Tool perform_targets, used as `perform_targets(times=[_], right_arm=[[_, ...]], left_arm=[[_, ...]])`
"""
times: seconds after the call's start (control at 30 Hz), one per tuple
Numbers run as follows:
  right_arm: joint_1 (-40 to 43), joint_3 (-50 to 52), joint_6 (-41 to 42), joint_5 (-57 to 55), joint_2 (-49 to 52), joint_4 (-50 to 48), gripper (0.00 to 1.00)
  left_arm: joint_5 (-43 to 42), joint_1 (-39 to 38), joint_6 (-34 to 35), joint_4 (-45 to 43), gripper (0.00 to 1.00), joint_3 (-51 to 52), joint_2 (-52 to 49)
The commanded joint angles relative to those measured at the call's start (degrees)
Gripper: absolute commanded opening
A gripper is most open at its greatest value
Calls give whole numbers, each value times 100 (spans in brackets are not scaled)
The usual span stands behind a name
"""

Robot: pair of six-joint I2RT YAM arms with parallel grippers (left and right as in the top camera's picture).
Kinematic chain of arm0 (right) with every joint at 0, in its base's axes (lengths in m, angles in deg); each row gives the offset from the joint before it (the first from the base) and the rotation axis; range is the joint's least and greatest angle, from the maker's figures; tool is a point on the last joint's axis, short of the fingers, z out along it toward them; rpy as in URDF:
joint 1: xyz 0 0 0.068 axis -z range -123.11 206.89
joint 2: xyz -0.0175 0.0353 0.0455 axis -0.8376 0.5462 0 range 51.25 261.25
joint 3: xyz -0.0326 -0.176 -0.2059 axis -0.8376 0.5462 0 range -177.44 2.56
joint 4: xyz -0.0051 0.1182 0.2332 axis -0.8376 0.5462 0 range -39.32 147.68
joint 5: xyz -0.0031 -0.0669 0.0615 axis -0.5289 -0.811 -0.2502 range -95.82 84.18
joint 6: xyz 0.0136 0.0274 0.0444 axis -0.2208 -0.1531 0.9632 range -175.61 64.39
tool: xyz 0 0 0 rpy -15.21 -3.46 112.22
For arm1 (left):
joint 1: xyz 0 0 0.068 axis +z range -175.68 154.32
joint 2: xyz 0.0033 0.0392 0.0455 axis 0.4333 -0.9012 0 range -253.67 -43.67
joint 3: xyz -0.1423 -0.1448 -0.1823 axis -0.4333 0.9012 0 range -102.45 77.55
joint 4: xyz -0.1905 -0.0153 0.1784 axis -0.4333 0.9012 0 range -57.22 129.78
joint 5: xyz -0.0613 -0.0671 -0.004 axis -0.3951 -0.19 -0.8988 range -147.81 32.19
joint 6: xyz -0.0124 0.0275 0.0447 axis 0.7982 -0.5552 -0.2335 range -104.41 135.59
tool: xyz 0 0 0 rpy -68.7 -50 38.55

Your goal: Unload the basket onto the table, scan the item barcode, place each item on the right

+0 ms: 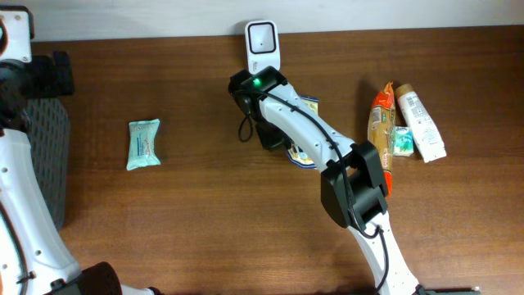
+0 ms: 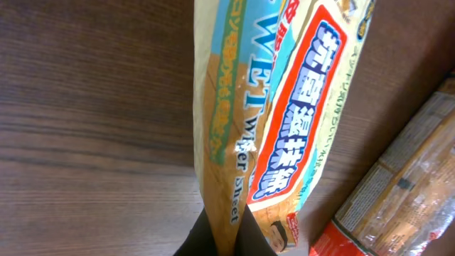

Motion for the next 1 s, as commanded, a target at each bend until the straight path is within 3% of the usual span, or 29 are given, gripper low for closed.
perform_targets(times=[0.0, 0.4, 0.5, 0.6, 0.7, 0.83, 0.97], right_arm=[[28, -92, 28, 203, -157, 48, 4], [39, -92, -302, 798, -214, 42, 4], [50, -92, -603, 1292, -723, -57, 4], [50, -92, -1001, 2140, -1622, -129, 4], [413, -79, -1672, 4039, -1934, -111, 4], [863, 1869, -1996, 6540, -1902, -1591, 4], [1099, 3449, -1991, 7010, -1902, -2669, 4]], left_arm=[[-24, 9, -66, -4, 99, -63, 66], [-24, 9, -66, -4, 99, -63, 66], [-24, 9, -66, -4, 99, -63, 66], [-24, 9, -63, -4, 99, -63, 66], [-24, 9, -66, -4, 99, -63, 66], [-24, 9, -63, -4, 99, -63, 66], [-24, 9, -63, -4, 99, -63, 66]])
